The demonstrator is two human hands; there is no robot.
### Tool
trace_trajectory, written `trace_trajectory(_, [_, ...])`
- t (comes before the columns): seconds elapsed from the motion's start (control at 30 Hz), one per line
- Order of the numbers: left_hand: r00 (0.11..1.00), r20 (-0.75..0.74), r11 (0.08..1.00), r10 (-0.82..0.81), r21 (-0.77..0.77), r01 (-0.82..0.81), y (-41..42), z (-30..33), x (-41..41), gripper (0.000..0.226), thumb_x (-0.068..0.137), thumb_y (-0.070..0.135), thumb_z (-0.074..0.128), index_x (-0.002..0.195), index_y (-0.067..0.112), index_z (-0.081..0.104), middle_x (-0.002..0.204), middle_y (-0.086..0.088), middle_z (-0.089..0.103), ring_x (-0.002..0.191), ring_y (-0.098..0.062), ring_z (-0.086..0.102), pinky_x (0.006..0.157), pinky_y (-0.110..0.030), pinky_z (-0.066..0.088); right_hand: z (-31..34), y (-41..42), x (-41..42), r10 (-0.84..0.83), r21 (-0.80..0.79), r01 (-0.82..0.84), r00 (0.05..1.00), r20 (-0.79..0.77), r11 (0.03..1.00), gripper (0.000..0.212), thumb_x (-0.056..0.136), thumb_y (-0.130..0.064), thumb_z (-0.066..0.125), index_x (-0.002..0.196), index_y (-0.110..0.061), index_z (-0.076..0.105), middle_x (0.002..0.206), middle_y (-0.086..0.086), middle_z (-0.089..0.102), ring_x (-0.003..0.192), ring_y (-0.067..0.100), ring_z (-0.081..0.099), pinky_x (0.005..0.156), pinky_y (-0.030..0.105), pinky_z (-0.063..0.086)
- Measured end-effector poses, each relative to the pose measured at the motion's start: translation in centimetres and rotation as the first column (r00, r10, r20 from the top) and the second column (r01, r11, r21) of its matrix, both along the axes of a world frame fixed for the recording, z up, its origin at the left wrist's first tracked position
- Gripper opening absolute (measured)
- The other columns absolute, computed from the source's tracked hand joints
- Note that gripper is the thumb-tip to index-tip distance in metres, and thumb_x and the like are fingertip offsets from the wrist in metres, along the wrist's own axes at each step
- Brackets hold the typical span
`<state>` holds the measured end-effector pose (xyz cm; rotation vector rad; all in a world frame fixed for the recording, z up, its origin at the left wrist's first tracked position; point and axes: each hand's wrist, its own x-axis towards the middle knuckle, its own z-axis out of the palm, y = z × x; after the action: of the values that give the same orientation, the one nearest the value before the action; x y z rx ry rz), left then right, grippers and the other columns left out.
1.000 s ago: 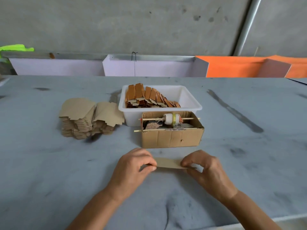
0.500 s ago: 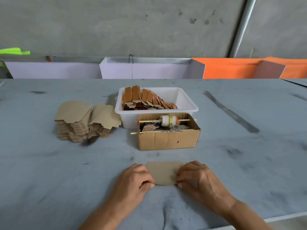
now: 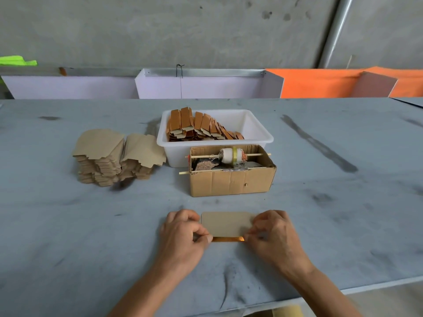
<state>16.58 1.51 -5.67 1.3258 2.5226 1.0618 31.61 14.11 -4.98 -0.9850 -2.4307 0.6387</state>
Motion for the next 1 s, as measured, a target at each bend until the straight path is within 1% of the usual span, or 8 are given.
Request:
trace_trajectory(0.17, [0.996,0.003,0.994,0.085,-0.067,-0.085,0.4,0.0,0.0,0.008,0.076,0.034,0.072,0.073,0.026,0.073,0.104,0.021,0.043,0.111,-0.008,0.036,0.085,-0.021,0.018,0.2,-0.3,-0.7,-0.112,-0.059,0.113,0.994,0.013,0.992,0.005,0.074,-0.021,0.073,0.076,-0.017,0.076,0.087,-0.014,0.050,0.106,0.014,0.042,0.087,0.026,0.040])
trace_trajectory(0.37, [0.991,-0.003,0.982,0.131,-0.134,-0.130,1.0,-0.1,-0.1,0.011,0.077,0.037,0.071,0.072,0.026,0.072,0.115,0.018,0.049,0.115,-0.010,0.035,0.085,-0.023,0.018,0.5,-0.3,-0.5,-0.160,-0.089,0.163,0.986,0.040,0.983,0.007,0.070,-0.023,0.077,0.074,-0.018,0.076,0.086,-0.011,0.052,0.100,0.014,0.040,0.081,0.027,0.041])
trace_trajectory(0.57, [0.982,-0.002,0.970,0.187,-0.161,-0.185,1.4,-0.2,-0.2,0.014,0.073,0.037,0.072,0.063,0.029,0.068,0.108,0.021,0.044,0.112,-0.010,0.035,0.083,-0.024,0.017,0.6,0.2,-0.9,-0.193,-0.092,0.208,0.969,0.153,0.974,0.008,0.075,-0.024,0.073,0.074,-0.017,0.074,0.089,-0.004,0.055,0.100,0.018,0.040,0.082,0.028,0.042])
trace_trajectory(0.67, [0.976,-0.011,0.961,0.216,-0.176,-0.214,1.6,-0.3,-0.4,0.022,0.070,0.039,0.073,0.054,0.029,0.062,0.104,0.022,0.041,0.109,-0.009,0.034,0.079,-0.024,0.014,0.7,0.4,-0.8,-0.185,-0.158,0.213,0.967,0.173,0.964,0.012,0.075,-0.029,0.074,0.069,-0.028,0.063,0.092,-0.005,0.051,0.106,0.017,0.038,0.085,0.027,0.040])
trace_trajectory(0.73, [0.970,0.001,0.956,0.241,-0.175,-0.237,1.5,-0.4,-0.5,0.028,0.067,0.040,0.076,0.051,0.029,0.056,0.102,0.022,0.039,0.108,-0.009,0.034,0.077,-0.024,0.013,0.8,0.4,-0.6,-0.170,-0.213,0.201,0.973,0.154,0.956,0.025,0.072,-0.031,0.076,0.063,-0.035,0.053,0.092,-0.009,0.046,0.108,0.015,0.034,0.086,0.027,0.035])
trace_trajectory(0.87, [0.966,0.037,0.959,0.257,-0.131,-0.250,1.4,-0.4,-0.5,0.028,0.067,0.039,0.077,0.057,0.031,0.052,0.105,0.019,0.038,0.113,-0.010,0.033,0.085,-0.025,0.017,0.7,0.2,-0.3,-0.174,-0.280,0.175,0.984,0.027,0.944,0.033,0.073,-0.019,0.076,0.057,-0.040,0.056,0.092,-0.012,0.049,0.112,0.017,0.038,0.095,0.034,0.038])
trace_trajectory(0.93, [0.966,0.011,0.960,0.259,-0.114,-0.256,1.4,-0.5,-0.2,0.026,0.070,0.037,0.075,0.063,0.035,0.050,0.105,0.017,0.036,0.115,-0.012,0.032,0.088,-0.026,0.018,0.3,-0.2,-0.1,-0.161,-0.255,0.147,0.986,-0.035,0.956,0.036,0.073,-0.013,0.075,0.056,-0.041,0.060,0.090,-0.014,0.050,0.109,0.018,0.040,0.095,0.039,0.040])
trace_trajectory(1.0, [0.966,-0.043,0.963,0.253,-0.082,-0.256,1.2,-0.3,0.4,0.024,0.073,0.032,0.073,0.067,0.037,0.051,0.101,0.018,0.037,0.111,-0.013,0.036,0.084,-0.026,0.018,-0.2,-0.9,0.1,-0.152,-0.137,0.140,0.985,-0.084,0.981,0.035,0.072,-0.008,0.077,0.059,-0.039,0.066,0.088,-0.012,0.053,0.105,0.020,0.041,0.089,0.038,0.040])
